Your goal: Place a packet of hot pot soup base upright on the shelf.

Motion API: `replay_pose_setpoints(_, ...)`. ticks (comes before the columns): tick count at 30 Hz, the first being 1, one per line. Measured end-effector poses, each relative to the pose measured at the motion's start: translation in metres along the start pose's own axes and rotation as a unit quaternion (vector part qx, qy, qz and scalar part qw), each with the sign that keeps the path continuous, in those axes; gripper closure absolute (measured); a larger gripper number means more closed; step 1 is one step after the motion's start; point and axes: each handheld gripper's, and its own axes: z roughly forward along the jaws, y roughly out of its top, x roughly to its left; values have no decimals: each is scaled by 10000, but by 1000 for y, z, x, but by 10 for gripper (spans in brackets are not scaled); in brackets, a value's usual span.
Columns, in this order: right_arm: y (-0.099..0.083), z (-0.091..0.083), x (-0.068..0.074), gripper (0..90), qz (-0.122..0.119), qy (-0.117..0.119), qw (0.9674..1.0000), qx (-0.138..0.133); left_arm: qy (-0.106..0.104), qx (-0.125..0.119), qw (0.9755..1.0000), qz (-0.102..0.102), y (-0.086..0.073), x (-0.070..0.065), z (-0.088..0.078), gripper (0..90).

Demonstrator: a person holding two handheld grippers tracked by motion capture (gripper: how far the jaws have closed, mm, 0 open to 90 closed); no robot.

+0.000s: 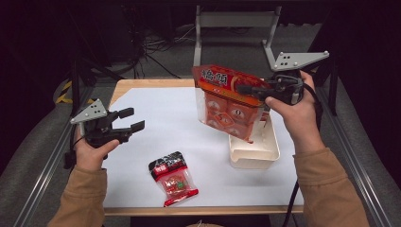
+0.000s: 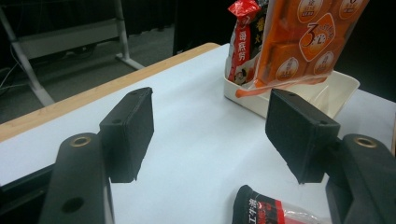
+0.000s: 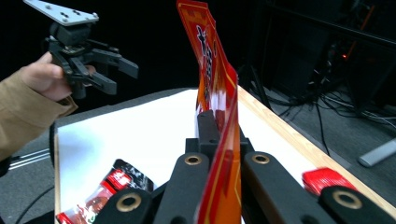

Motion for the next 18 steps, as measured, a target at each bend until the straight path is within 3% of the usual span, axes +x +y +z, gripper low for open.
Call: replay_pose_setpoints(18,-13,-26,-20,899,155,-440,9989,-11,10,151,9998,-104,-5,3,6,331)
